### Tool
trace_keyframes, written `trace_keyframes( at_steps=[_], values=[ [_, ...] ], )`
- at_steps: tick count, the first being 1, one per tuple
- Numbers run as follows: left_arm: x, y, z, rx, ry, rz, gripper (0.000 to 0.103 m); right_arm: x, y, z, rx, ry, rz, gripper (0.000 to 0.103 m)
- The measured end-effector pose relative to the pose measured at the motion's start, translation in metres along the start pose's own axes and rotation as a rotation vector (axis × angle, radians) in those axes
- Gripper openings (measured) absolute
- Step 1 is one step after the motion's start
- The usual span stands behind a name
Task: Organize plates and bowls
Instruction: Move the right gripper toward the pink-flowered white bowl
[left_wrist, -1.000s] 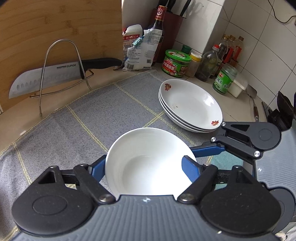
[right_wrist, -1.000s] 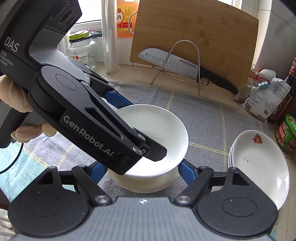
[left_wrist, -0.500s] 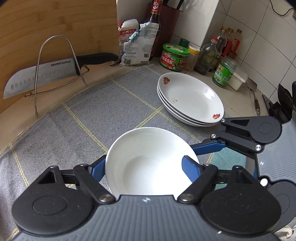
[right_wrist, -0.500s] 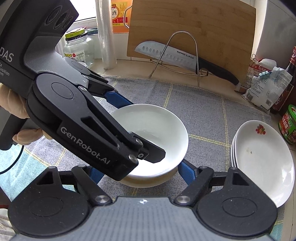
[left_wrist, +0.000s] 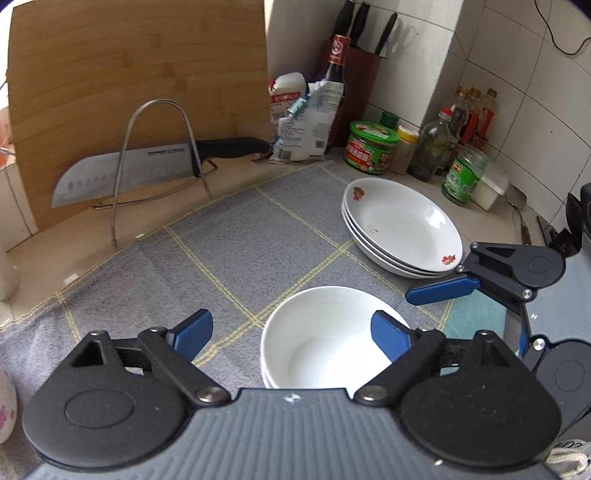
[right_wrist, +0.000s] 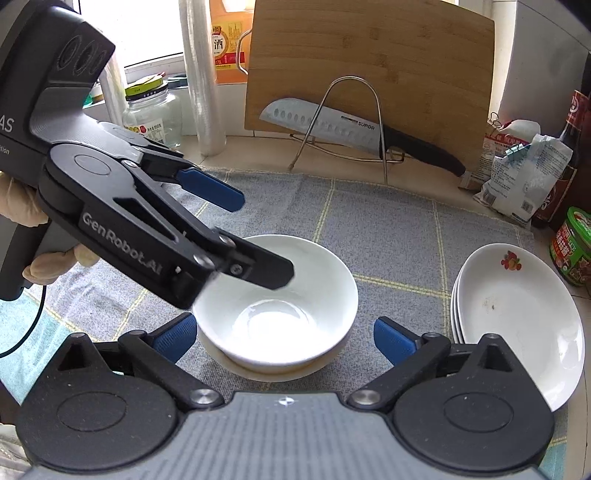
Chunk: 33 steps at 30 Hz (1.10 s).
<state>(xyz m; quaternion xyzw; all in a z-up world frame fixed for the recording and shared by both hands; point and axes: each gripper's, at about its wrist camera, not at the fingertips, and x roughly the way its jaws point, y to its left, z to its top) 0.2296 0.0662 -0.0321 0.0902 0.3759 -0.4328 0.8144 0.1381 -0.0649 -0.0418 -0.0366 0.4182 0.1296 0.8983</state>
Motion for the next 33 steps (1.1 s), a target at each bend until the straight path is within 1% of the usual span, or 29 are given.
trace_keyframes(
  at_steps=[5, 8, 12, 16, 19, 22, 25, 28, 30, 31, 33],
  values=[
    [-0.019, 0.011, -0.011, -0.047, -0.044, 0.072, 0.094, -0.004, -0.003, 0.001, 0.026, -0.027, -0.006, 0.103],
    [-0.027, 0.012, -0.023, -0.078, -0.058, 0.109, 0.094, -0.001, -0.004, 0.000, 0.025, -0.022, -0.028, 0.103],
    [-0.038, 0.013, -0.040, -0.125, -0.081, 0.144, 0.094, 0.000, -0.002, -0.002, 0.018, -0.017, -0.031, 0.103],
    [-0.042, 0.009, -0.061, -0.160, -0.089, 0.232, 0.094, -0.002, 0.000, -0.002, 0.009, -0.028, -0.027, 0.103],
    [-0.046, 0.011, -0.076, -0.220, -0.080, 0.284, 0.094, -0.004, 0.000, 0.001, 0.008, -0.046, 0.008, 0.103],
    [-0.053, 0.015, -0.090, -0.287, -0.070, 0.374, 0.094, -0.003, 0.001, 0.007, -0.020, -0.062, 0.043, 0.103],
    [-0.064, 0.018, -0.101, -0.345, -0.066, 0.461, 0.095, 0.000, 0.006, 0.016, -0.052, -0.082, 0.098, 0.103],
    [-0.076, 0.019, -0.107, -0.371, -0.061, 0.546, 0.096, 0.006, 0.012, 0.024, -0.085, -0.090, 0.162, 0.103],
    [-0.084, 0.022, -0.113, -0.368, -0.065, 0.596, 0.100, 0.012, 0.018, 0.030, -0.101, -0.091, 0.198, 0.103],
    [-0.087, 0.023, -0.116, -0.359, -0.069, 0.617, 0.100, 0.015, 0.022, 0.033, -0.110, -0.089, 0.214, 0.103],
    [-0.088, 0.030, -0.120, -0.348, -0.054, 0.646, 0.100, 0.020, 0.032, 0.038, -0.126, -0.082, 0.222, 0.103]
  ],
)
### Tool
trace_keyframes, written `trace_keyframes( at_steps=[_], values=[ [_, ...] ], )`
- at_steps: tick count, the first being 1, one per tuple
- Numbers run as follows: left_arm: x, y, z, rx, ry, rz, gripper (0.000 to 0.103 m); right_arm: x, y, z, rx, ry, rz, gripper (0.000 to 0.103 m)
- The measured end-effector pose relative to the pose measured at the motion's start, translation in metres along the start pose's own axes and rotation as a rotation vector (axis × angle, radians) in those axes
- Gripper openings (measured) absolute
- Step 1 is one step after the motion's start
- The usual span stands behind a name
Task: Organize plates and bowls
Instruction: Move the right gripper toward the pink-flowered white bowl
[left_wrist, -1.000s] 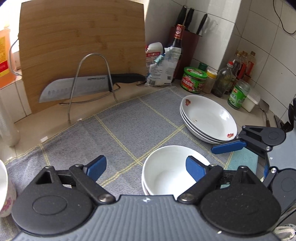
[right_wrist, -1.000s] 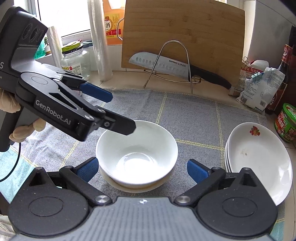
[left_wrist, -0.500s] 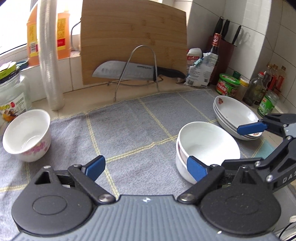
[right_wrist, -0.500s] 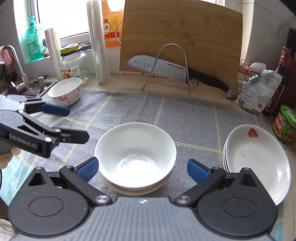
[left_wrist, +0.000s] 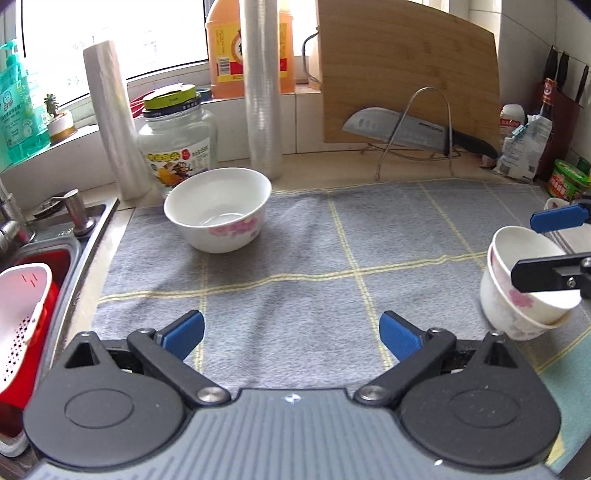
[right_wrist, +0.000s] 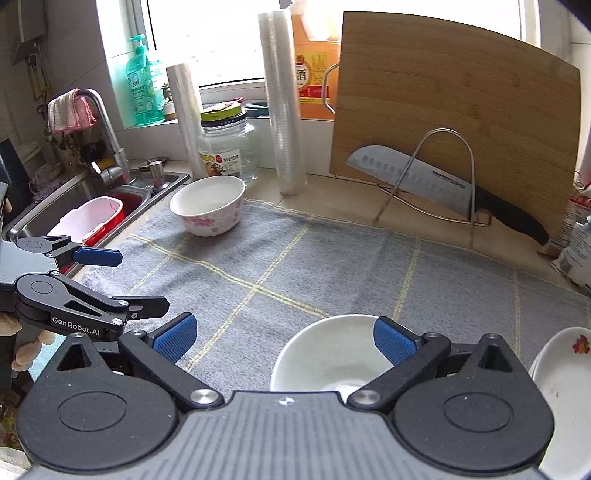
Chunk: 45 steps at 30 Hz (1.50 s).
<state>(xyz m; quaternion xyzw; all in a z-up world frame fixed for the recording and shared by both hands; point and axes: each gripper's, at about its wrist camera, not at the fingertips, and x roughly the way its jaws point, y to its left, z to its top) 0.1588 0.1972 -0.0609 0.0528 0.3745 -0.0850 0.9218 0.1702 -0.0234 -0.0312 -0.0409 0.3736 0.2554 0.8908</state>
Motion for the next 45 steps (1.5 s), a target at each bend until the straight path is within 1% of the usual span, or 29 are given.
trace_keyframes(
  at_steps=[2, 4, 8, 12, 16, 19, 22, 26, 27, 29, 36, 40, 45],
  values=[
    [0.006, 0.008, -0.002, 0.007, 0.007, 0.007, 0.100, 0.003, 0.010, 0.004, -0.018, 0.005, -0.002, 0.103],
    [0.013, 0.016, -0.002, 0.015, 0.005, -0.010, 0.100, 0.005, 0.018, 0.007, -0.026, 0.004, -0.006, 0.103],
    [0.029, 0.032, 0.000, 0.038, 0.003, -0.046, 0.100, 0.016, 0.032, 0.009, -0.012, 0.042, -0.066, 0.103],
    [0.044, 0.047, 0.005, 0.070, -0.007, -0.073, 0.100, 0.025, 0.048, 0.013, 0.007, 0.068, -0.108, 0.103],
    [0.064, 0.058, 0.011, 0.110, -0.011, -0.090, 0.100, 0.033, 0.063, 0.020, 0.023, 0.078, -0.152, 0.103],
    [0.073, 0.064, 0.019, 0.128, -0.032, -0.107, 0.100, 0.037, 0.072, 0.025, 0.028, 0.081, -0.174, 0.103],
    [0.086, 0.068, 0.025, 0.133, -0.038, -0.113, 0.100, 0.043, 0.078, 0.028, 0.028, 0.091, -0.196, 0.103],
    [0.101, 0.072, 0.024, 0.114, -0.009, -0.139, 0.101, 0.048, 0.082, 0.035, 0.024, 0.098, -0.221, 0.103],
    [0.104, 0.074, 0.022, 0.108, -0.010, -0.147, 0.102, 0.049, 0.083, 0.037, 0.023, 0.098, -0.224, 0.103],
    [0.105, 0.077, 0.021, 0.097, -0.010, -0.161, 0.102, 0.051, 0.084, 0.042, 0.020, 0.101, -0.227, 0.103],
    [0.104, 0.078, 0.018, 0.106, -0.035, -0.170, 0.103, 0.065, 0.092, 0.054, -0.020, 0.123, -0.220, 0.103],
    [0.103, 0.079, 0.016, 0.113, -0.053, -0.179, 0.103, 0.070, 0.097, 0.061, -0.054, 0.127, -0.200, 0.103],
    [0.101, 0.078, 0.013, 0.104, -0.075, -0.166, 0.103, 0.082, 0.097, 0.069, -0.072, 0.147, -0.155, 0.103]
  ],
)
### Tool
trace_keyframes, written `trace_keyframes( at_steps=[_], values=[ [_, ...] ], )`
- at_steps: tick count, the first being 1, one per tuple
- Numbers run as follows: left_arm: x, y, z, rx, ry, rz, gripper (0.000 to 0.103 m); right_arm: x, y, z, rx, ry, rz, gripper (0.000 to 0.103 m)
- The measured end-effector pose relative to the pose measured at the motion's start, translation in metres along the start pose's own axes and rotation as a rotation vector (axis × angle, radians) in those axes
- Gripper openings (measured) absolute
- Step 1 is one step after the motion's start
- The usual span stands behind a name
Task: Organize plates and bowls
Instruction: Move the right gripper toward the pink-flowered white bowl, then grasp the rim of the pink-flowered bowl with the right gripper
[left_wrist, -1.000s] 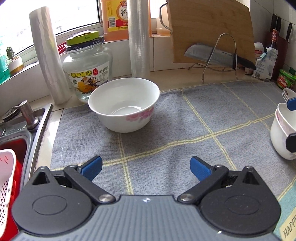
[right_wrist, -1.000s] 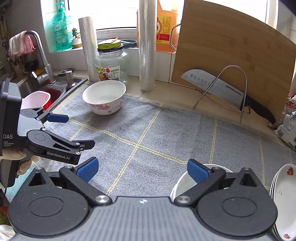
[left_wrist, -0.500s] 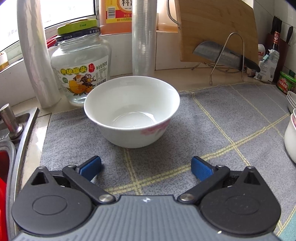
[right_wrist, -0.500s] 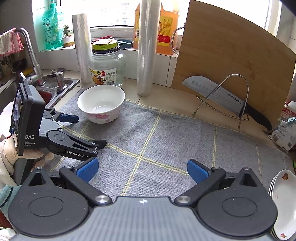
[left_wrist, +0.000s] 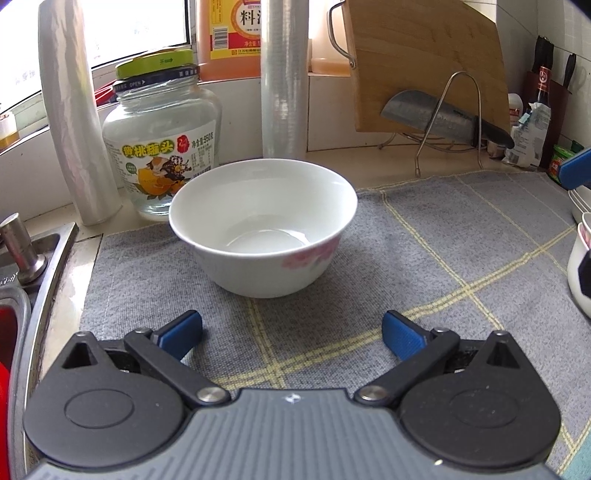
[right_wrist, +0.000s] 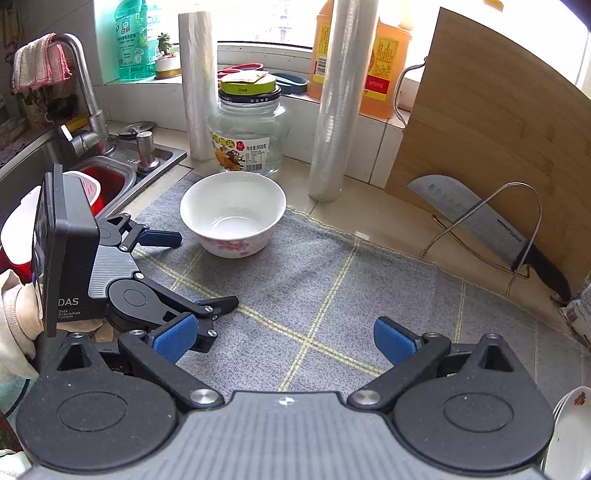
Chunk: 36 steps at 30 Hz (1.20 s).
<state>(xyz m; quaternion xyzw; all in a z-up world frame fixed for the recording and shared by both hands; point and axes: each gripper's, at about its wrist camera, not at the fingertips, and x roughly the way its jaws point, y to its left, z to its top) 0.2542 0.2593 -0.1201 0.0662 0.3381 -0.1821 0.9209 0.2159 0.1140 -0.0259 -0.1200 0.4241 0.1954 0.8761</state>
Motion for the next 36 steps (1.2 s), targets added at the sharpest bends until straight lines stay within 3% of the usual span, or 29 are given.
trace_keyframes(
  at_steps=[6, 10, 24, 36],
  values=[
    [0.003, 0.003, 0.005, -0.001, 0.016, -0.009, 0.102, 0.020, -0.003, 0.016, -0.028, 0.019, 0.040, 0.103],
    [-0.002, 0.006, 0.011, -0.002, -0.024, 0.027, 0.102, 0.035, -0.009, 0.030, -0.020, 0.019, 0.078, 0.103],
    [-0.001, 0.021, 0.025, -0.043, -0.089, 0.005, 0.102, 0.072, -0.015, 0.064, -0.055, 0.028, 0.148, 0.103],
    [-0.003, 0.021, 0.024, -0.031, -0.114, -0.004, 0.093, 0.087, -0.012, 0.079, -0.085, 0.024, 0.199, 0.103]
  ],
)
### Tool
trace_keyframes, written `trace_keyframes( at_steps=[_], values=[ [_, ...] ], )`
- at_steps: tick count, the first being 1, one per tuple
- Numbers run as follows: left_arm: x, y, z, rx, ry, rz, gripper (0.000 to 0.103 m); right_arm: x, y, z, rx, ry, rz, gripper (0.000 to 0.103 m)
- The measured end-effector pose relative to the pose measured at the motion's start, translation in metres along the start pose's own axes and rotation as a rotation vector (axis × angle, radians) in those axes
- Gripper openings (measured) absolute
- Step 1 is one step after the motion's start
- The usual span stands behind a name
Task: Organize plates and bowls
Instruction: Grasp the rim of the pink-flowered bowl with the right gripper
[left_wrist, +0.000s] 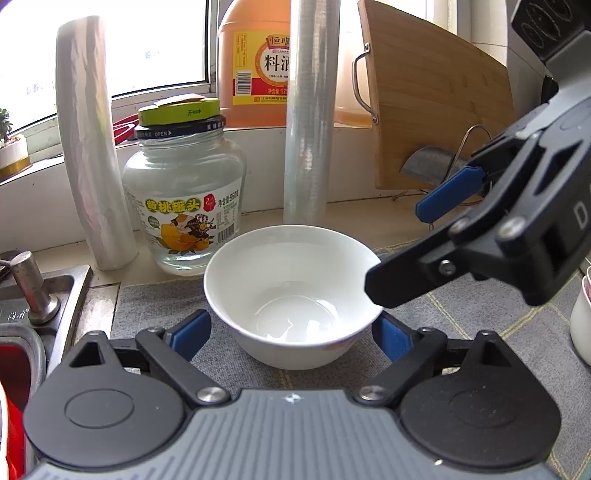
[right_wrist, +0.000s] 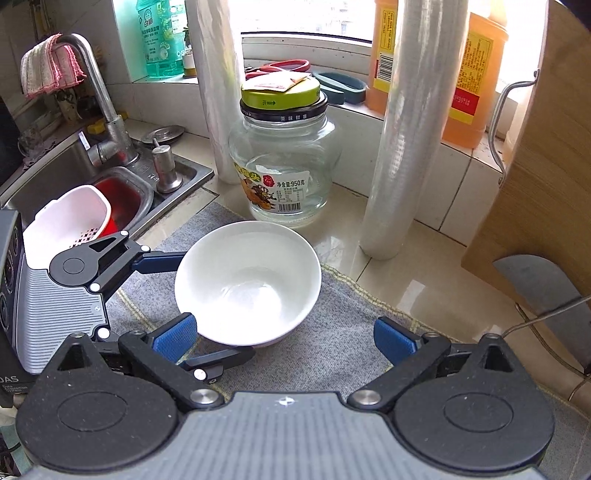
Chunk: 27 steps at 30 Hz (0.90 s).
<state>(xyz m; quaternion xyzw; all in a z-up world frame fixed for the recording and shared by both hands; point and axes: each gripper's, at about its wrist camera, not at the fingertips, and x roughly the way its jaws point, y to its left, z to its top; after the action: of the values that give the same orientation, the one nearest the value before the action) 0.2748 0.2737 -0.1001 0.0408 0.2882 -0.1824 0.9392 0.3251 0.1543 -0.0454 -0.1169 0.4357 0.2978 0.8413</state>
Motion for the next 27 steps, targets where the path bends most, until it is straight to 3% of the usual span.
trace_keyframes(
  at_steps=[6, 10, 16, 27],
  values=[
    [-0.001, 0.000, 0.000, 0.002, -0.003, -0.005, 0.091, 0.018, 0.000, 0.013, -0.018, 0.006, 0.044, 0.100],
    [-0.001, 0.000, 0.000, -0.001, -0.002, -0.007, 0.091, 0.032, 0.000, 0.021, -0.030, 0.022, 0.059, 0.089],
    [0.000, 0.001, 0.000, 0.001, 0.000, -0.007, 0.091, 0.045, -0.002, 0.029, -0.039, 0.027, 0.071, 0.081],
    [0.001, 0.000, 0.001, 0.012, 0.000, -0.012, 0.091, 0.060, -0.003, 0.036, -0.053, 0.036, 0.098, 0.079]
  ],
)
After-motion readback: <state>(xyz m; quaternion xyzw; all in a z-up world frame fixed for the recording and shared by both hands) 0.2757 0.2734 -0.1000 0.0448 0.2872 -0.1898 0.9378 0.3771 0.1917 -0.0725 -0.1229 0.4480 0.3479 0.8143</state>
